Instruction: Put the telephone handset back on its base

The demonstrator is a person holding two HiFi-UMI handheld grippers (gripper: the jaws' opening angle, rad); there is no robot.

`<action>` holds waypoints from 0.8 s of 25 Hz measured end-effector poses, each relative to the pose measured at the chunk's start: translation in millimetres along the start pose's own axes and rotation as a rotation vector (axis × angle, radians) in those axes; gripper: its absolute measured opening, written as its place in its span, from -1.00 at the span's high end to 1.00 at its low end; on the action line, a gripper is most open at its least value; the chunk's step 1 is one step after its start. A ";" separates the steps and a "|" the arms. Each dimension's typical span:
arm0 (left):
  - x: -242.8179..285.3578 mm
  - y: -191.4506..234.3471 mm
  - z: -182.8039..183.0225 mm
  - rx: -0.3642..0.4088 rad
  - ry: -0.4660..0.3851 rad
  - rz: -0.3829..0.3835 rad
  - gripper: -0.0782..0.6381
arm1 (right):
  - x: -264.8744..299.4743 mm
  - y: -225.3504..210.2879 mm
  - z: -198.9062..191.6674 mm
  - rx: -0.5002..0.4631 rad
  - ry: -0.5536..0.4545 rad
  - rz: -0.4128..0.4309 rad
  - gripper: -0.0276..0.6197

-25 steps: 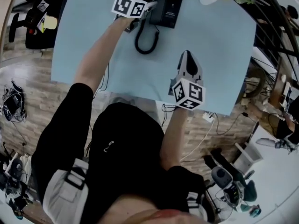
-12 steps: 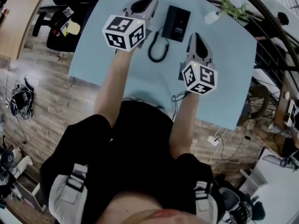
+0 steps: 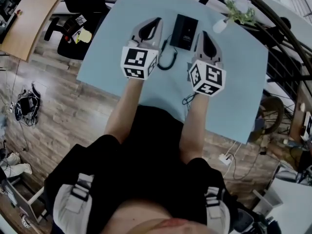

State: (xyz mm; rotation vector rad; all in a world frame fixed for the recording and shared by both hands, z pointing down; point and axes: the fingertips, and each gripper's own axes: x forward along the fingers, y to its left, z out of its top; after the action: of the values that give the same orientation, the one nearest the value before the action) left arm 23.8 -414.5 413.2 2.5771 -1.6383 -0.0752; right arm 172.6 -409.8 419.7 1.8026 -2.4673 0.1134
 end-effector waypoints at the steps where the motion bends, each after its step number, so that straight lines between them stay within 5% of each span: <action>1: -51.0 -12.3 55.7 0.019 -0.013 0.007 0.78 | -45.5 30.1 52.5 -0.006 -0.022 0.013 0.93; 3: -121.3 -34.6 136.0 0.045 -0.034 0.015 0.78 | -112.2 67.9 128.3 -0.011 -0.058 0.027 0.93; 5: -147.8 -48.7 163.5 0.052 -0.038 0.018 0.78 | -140.0 79.6 153.9 -0.014 -0.063 0.034 0.93; 20: -123.0 -59.4 126.6 0.053 0.054 0.028 0.78 | -124.5 60.9 131.1 0.001 -0.042 0.074 0.93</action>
State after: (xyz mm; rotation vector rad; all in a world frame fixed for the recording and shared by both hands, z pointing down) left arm 14.0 -284.1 280.6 2.5698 -1.6792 0.0401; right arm 149.1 -287.8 274.9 1.7317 -2.5638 0.0818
